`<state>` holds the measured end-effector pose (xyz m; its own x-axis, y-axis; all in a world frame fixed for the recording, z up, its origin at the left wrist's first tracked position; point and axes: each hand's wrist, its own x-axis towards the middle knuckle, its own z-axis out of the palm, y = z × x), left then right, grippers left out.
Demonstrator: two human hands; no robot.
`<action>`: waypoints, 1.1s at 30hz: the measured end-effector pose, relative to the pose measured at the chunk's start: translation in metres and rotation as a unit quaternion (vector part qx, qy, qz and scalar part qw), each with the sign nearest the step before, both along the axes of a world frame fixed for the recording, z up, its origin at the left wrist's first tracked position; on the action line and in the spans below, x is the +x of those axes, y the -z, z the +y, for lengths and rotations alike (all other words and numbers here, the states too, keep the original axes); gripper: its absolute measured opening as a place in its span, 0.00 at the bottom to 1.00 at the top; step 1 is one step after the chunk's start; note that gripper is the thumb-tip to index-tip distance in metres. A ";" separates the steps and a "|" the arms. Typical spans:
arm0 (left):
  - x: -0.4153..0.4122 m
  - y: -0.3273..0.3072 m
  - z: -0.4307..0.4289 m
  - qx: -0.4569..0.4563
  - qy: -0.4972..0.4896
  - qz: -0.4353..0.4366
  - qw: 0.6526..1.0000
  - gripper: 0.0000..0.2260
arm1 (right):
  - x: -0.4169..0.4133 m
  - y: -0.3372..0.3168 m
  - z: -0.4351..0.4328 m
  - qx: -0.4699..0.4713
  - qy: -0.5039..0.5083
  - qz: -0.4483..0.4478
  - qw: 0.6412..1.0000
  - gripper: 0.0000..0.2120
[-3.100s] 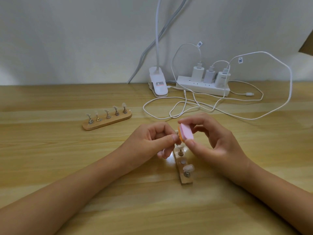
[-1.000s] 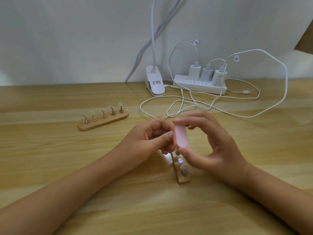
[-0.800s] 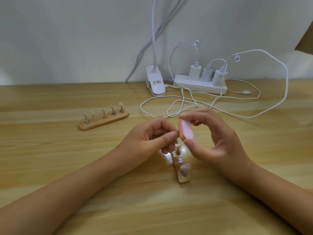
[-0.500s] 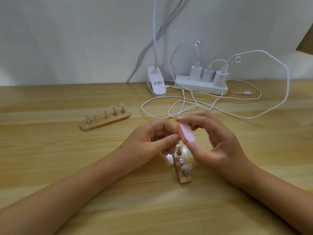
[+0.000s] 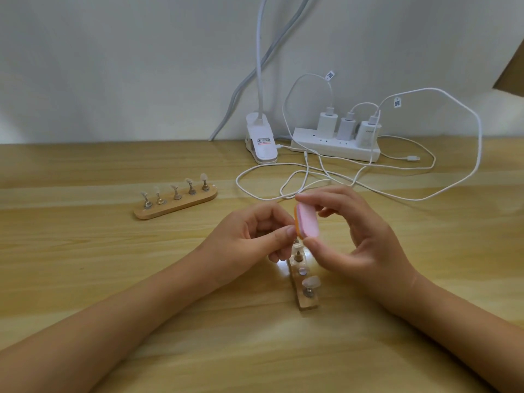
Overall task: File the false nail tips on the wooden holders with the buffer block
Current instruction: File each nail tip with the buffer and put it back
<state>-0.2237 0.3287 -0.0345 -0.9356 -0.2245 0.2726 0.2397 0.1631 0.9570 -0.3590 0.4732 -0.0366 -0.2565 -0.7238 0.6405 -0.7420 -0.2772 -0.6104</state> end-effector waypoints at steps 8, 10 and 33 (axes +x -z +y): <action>0.001 -0.002 0.000 -0.003 -0.004 -0.013 1.000 0.04 | 0.000 0.002 0.000 -0.018 0.015 0.018 1.000 0.20; 0.002 -0.002 0.000 0.004 -0.010 -0.017 1.000 0.04 | -0.001 0.001 0.000 -0.024 0.026 0.022 0.999 0.20; 0.000 0.000 -0.008 0.086 -0.045 -0.048 0.994 0.06 | -0.016 -0.017 0.005 -0.034 0.075 -0.195 0.977 0.08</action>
<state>-0.2239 0.3207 -0.0340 -0.9290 -0.3450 0.1337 0.1380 0.0119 0.9904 -0.3751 0.4783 -0.0192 -0.5912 -0.6181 0.5181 -0.4919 -0.2328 -0.8390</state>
